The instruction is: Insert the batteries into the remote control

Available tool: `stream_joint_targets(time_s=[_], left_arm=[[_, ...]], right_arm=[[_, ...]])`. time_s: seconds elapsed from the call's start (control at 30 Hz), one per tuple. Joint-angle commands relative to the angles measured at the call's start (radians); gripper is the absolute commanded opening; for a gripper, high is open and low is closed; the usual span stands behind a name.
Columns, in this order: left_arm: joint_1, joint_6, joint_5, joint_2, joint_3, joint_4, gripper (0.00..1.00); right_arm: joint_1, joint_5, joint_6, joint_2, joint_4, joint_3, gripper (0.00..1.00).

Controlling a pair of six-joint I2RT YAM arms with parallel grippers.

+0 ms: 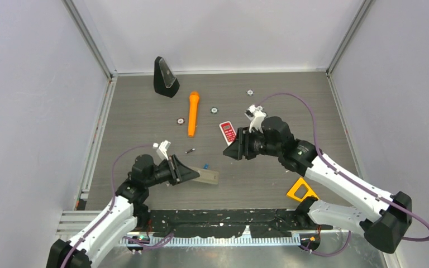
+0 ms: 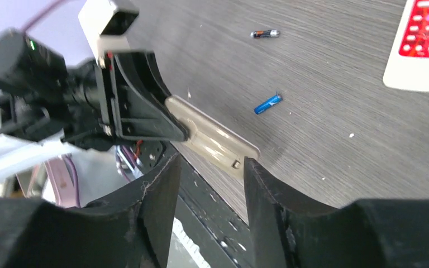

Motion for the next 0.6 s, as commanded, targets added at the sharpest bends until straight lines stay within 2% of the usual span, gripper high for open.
stream_joint_targets(time_s=[0.0,0.1,0.3,0.57], left_arm=[[-0.083,-0.114,-0.231,0.008,-0.068,0.238,0.00],[-0.104,-0.180,-0.277,0.049,-0.145,0.350,0.00],[-0.135,-0.163,-0.361,0.096,-0.177,0.370,0.00],[-0.135,-0.072,-0.392,0.143,-0.178,0.302,0.00]], right_arm=[[0.006,0.156,0.202,-0.017,0.177,-0.113,0.53],[0.010,0.133,0.239,0.043,0.217,-0.171,0.56],[0.062,0.112,0.307,0.156,0.344,-0.222,0.56],[0.100,0.067,0.357,0.329,0.450,-0.192,0.42]])
